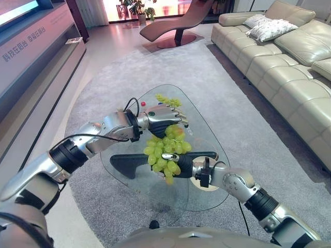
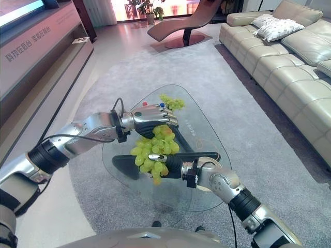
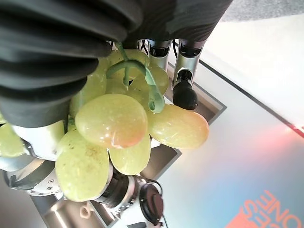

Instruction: Pick up fruits into the plate

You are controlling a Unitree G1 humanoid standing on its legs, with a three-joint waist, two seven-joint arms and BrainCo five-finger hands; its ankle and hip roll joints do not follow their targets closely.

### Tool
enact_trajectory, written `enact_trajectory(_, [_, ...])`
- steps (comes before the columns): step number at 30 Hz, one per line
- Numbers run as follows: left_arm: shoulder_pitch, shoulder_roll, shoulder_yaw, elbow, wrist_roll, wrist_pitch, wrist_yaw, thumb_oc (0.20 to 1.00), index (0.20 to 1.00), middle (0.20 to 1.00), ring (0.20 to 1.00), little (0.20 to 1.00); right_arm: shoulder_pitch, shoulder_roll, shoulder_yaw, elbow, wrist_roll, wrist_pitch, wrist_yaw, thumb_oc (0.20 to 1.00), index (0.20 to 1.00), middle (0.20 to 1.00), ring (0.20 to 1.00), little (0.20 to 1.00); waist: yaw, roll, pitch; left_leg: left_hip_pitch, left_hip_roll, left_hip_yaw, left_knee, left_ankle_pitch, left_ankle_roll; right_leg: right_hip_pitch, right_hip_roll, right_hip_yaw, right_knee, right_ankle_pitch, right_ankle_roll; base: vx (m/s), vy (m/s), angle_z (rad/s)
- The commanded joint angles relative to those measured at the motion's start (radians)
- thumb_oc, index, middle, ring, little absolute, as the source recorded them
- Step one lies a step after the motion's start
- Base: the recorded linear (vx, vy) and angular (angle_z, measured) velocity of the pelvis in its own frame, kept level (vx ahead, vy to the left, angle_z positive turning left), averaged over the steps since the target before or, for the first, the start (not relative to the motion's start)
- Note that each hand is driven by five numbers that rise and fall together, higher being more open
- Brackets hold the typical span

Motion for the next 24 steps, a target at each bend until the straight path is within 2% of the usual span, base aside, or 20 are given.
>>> enact_trajectory(1, [-0.009,0.017,0.073,0.065,-0.077,0.031,0.014,1.0,1.0,1.0,1.0,1.0,0.003,0.033,-0.117,-0.056,0.027,-0.095,0.011,0.2,0.2,0.2,0.2,0.2,0.024,-0.045,0.002,0.094,-0.017,0.083,0.011,-0.186,0.013,0.043,-0.047,-0.009,0.008,-0.086,0.077,0.02,0.001,-0.05])
enact_trajectory(7, [0.089,0.029,0.145,0.083,-0.106,0.055,0.029,1.0,1.0,1.0,1.0,1.0,0.062,-0.012,-0.187,-0.054,-0.02,-0.122,0.026,0.2,0.2,0.2,0.2,0.2,0.02,-0.049,0.007,0.095,-0.014,0.086,0.011,-0.187,0.014,0.041,-0.046,-0.004,0.009,-0.085,0.077,0.01,-0.002,-0.02])
enact_trajectory(13, [0.285,0.059,0.286,0.145,-0.184,0.086,0.058,1.0,1.0,1.0,1.0,1.0,0.153,-0.096,-0.335,0.0,-0.145,-0.182,0.03,0.2,0.2,0.2,0.2,0.2,0.012,-0.053,0.019,0.101,-0.007,0.098,0.01,-0.187,0.013,0.041,-0.044,-0.001,0.01,-0.082,0.078,0.03,-0.007,-0.05])
enact_trajectory(18, [0.415,0.049,0.365,0.221,-0.264,0.13,0.061,1.0,1.0,1.0,1.0,1.0,0.18,-0.154,-0.425,0.068,-0.238,-0.22,0.023,0.2,0.2,0.2,0.2,0.2,0.01,-0.056,0.039,0.103,0.0,0.103,0.011,-0.186,0.01,0.041,-0.043,0.0,0.012,-0.081,0.078,0.0,0.0,0.0])
enact_trajectory(24, [0.509,0.014,0.405,0.329,-0.356,0.167,0.032,1.0,1.0,1.0,1.0,1.0,0.173,-0.189,-0.474,0.143,-0.297,-0.262,-0.011,0.2,0.2,0.2,0.2,0.2,0.021,-0.061,0.067,0.093,0.006,0.102,0.017,-0.185,0.005,0.033,-0.046,-0.004,0.016,-0.081,0.08,0.0,-0.004,-0.01])
